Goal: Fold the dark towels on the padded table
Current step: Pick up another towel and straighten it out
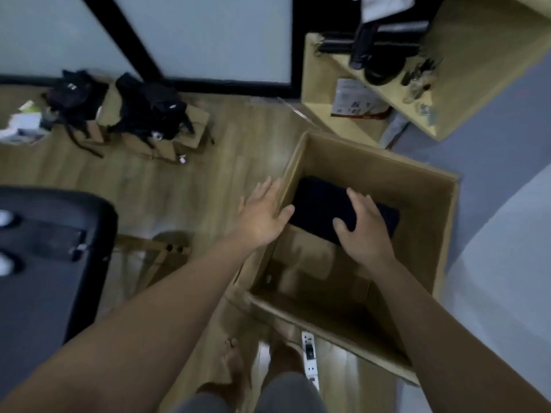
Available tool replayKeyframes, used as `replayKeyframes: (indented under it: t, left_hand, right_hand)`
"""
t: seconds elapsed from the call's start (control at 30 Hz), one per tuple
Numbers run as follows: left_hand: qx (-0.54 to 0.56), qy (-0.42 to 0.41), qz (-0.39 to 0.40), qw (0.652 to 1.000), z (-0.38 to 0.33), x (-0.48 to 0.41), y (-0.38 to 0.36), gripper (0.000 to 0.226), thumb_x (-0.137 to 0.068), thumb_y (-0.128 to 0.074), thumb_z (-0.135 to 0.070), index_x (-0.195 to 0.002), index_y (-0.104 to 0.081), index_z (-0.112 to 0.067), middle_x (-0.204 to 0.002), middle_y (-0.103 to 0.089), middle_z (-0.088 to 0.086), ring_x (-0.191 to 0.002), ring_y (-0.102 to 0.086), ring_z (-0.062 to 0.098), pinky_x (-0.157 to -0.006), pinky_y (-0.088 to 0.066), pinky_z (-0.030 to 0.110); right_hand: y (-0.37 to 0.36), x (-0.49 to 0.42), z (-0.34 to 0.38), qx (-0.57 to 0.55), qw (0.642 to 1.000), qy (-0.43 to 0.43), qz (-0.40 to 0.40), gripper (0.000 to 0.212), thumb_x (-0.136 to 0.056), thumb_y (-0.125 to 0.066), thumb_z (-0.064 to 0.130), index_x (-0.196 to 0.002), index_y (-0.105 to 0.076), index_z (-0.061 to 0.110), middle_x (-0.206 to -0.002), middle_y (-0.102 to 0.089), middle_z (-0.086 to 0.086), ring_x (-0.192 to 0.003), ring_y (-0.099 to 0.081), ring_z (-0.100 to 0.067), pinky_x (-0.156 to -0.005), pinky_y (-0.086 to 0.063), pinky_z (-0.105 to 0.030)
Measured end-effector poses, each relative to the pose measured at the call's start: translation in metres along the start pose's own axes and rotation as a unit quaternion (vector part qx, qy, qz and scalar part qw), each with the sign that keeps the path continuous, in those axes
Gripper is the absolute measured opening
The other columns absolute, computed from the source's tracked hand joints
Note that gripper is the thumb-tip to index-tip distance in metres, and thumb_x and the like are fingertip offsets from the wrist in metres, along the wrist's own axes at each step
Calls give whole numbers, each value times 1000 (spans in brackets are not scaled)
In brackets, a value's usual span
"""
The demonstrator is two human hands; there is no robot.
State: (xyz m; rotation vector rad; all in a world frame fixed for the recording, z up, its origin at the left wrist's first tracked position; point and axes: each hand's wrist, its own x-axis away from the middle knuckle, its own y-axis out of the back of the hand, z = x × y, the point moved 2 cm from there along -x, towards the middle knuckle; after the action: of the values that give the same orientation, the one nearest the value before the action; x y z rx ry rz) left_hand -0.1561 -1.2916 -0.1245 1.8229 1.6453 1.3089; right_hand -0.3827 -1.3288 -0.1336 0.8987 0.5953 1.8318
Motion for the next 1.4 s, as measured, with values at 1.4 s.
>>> replayKeyframes:
  t: [1.4]
  left_hand:
    - [167,801,-404,410,306,1121,-167,70,-100,-26,-59,-157,-6,-26,-165,1,-9,-151,13,16,-119,7,52]
  right_hand:
    - [-576,971,465,193,272,799,500,59,-97,-49,38,-152,-30,29,-158,-28,4,-150,-11,-14,-122,-13,-45]
